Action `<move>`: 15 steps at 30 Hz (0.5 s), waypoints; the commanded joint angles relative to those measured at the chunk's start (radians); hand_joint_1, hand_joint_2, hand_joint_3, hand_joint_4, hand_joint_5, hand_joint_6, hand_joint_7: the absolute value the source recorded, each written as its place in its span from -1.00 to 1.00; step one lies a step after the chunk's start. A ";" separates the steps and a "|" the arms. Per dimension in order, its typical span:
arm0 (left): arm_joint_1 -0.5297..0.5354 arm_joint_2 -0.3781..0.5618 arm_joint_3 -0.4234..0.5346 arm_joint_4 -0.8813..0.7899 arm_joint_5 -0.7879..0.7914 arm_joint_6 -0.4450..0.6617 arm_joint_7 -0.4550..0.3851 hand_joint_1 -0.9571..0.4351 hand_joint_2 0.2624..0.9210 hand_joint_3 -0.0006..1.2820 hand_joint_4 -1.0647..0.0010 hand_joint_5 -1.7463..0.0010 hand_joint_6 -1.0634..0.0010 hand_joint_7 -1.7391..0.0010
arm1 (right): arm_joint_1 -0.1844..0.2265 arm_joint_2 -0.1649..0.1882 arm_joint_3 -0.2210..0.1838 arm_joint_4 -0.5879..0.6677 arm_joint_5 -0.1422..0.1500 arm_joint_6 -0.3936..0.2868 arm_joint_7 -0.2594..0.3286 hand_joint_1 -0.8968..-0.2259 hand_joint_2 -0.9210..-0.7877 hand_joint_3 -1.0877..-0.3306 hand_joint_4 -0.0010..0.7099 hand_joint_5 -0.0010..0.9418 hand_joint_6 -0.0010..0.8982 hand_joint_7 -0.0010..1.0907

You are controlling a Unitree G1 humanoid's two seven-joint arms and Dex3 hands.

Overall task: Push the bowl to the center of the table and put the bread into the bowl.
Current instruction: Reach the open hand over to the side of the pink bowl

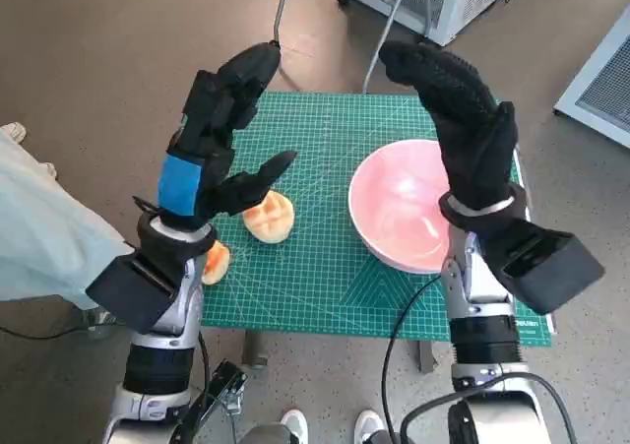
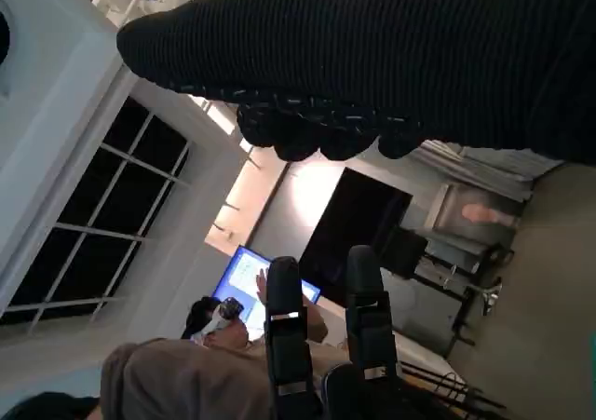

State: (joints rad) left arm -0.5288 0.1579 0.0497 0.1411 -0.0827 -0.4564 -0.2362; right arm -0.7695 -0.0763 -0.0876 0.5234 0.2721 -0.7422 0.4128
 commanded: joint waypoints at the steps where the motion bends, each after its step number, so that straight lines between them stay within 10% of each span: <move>1: 0.013 0.007 0.003 -0.009 -0.007 0.000 -0.005 -0.19 1.00 -0.56 0.39 1.00 0.79 0.33 | 0.016 -0.050 -0.047 0.044 0.026 -0.002 0.024 -0.31 -1.00 -0.21 -0.23 -0.99 -1.00 0.42; 7: 0.022 0.005 0.000 -0.016 0.000 -0.001 -0.001 -0.19 1.00 -0.56 0.39 1.00 0.79 0.33 | 0.003 -0.112 -0.135 0.160 0.032 -0.063 -0.003 -0.34 -1.00 -0.17 -0.22 -0.98 -1.00 0.40; 15: 0.028 0.007 0.004 -0.007 -0.001 -0.008 -0.002 -0.19 1.00 -0.56 0.39 1.00 0.79 0.34 | 0.023 -0.164 -0.212 0.277 -0.068 -0.147 -0.182 -0.28 -1.00 -0.33 -0.29 -0.92 -1.00 0.36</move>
State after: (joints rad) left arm -0.5117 0.1603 0.0536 0.1378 -0.0824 -0.4563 -0.2362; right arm -0.7723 -0.2254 -0.2773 0.7435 0.2380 -0.8727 0.2875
